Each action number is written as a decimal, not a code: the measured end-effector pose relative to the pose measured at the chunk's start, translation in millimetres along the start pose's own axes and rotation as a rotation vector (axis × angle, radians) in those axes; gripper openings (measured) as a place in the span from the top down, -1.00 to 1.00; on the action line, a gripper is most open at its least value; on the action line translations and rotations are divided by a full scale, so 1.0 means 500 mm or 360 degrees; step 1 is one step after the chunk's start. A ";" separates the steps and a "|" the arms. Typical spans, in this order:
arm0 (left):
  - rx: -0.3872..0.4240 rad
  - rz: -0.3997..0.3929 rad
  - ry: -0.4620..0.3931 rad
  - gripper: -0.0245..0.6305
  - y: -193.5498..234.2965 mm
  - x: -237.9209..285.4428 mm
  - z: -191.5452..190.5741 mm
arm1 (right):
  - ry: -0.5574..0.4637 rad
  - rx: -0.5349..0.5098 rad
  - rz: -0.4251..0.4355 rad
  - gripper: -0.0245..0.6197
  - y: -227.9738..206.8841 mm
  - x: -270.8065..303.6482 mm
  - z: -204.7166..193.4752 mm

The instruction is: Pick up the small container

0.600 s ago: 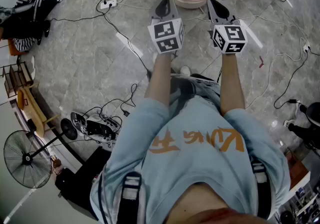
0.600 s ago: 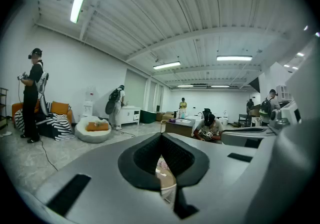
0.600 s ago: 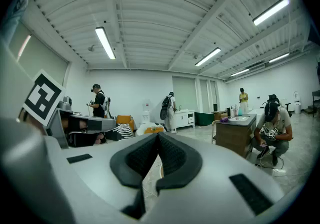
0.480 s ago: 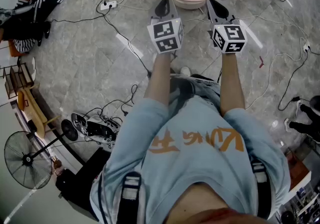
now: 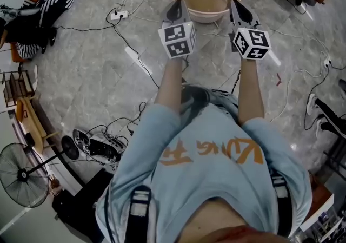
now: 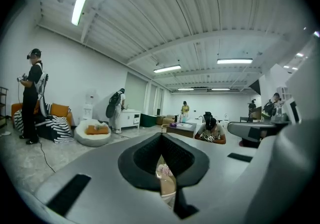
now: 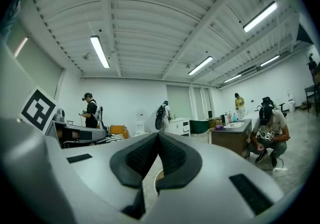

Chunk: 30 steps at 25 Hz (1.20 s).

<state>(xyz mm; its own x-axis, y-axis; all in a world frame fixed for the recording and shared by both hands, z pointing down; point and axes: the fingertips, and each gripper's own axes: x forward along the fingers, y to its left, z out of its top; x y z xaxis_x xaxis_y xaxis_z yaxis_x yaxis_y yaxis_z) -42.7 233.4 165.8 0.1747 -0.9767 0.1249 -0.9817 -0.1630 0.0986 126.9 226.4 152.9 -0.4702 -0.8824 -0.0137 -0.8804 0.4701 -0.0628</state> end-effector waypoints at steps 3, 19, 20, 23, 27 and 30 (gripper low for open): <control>-0.0003 0.0016 -0.0017 0.85 0.009 0.006 0.016 | -0.0013 -0.0007 0.0004 0.89 -0.011 0.009 0.015; -0.0028 0.0027 -0.0011 0.85 0.104 0.140 0.028 | 0.0018 -0.0004 0.0045 0.89 -0.037 0.166 0.000; -0.0037 0.0026 -0.0015 0.85 0.115 0.162 0.029 | 0.0019 -0.0011 0.0042 0.89 -0.043 0.185 -0.002; -0.0061 0.0030 -0.0017 0.85 0.152 0.239 0.034 | 0.0037 -0.0030 0.0056 0.89 -0.056 0.261 -0.015; -0.0080 -0.0010 0.0059 0.85 0.179 0.375 0.024 | 0.0097 -0.0002 0.0035 0.89 -0.103 0.377 -0.038; -0.0070 -0.0064 0.0172 0.85 0.184 0.458 -0.004 | 0.0170 0.0058 -0.0006 0.89 -0.136 0.441 -0.069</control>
<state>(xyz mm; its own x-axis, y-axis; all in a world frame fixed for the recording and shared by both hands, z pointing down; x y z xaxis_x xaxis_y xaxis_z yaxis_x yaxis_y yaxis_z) -92.8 -4.7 205.5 0.2233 -0.9483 0.2253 -0.9699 -0.1931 0.1487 80.8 0.5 188.7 -0.4725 -0.8764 0.0932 -0.8803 0.4640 -0.0991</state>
